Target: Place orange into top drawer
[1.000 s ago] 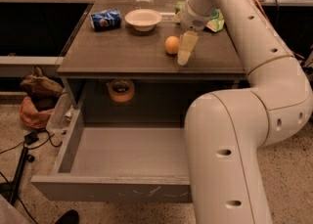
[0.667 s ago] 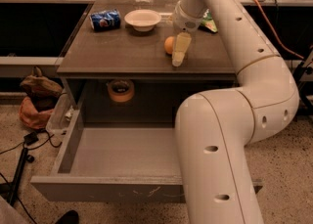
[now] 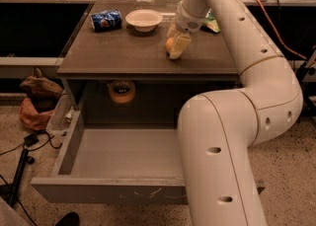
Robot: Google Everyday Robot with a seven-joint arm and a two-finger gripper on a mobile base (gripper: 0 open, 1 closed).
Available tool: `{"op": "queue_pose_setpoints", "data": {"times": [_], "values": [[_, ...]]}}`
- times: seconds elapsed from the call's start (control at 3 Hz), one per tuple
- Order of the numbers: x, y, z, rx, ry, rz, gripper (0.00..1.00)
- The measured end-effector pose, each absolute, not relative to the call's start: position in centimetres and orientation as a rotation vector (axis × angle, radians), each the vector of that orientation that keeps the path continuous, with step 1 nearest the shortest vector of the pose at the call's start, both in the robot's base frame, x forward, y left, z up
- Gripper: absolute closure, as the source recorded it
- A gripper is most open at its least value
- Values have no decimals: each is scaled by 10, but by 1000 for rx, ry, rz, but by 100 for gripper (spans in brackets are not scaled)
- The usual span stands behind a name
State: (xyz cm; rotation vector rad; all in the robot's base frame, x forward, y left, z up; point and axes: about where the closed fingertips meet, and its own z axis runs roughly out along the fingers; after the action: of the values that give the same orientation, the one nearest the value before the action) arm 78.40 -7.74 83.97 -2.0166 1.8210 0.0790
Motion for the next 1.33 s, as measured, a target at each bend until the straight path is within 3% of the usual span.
{"op": "queue_pose_setpoints", "data": {"times": [0.67, 1.0, 1.33], "values": [[788, -76, 839, -2004, 1814, 68, 88], [776, -89, 861, -1920, 1790, 95, 100], [747, -100, 886, -1842, 1762, 122, 100]]}}
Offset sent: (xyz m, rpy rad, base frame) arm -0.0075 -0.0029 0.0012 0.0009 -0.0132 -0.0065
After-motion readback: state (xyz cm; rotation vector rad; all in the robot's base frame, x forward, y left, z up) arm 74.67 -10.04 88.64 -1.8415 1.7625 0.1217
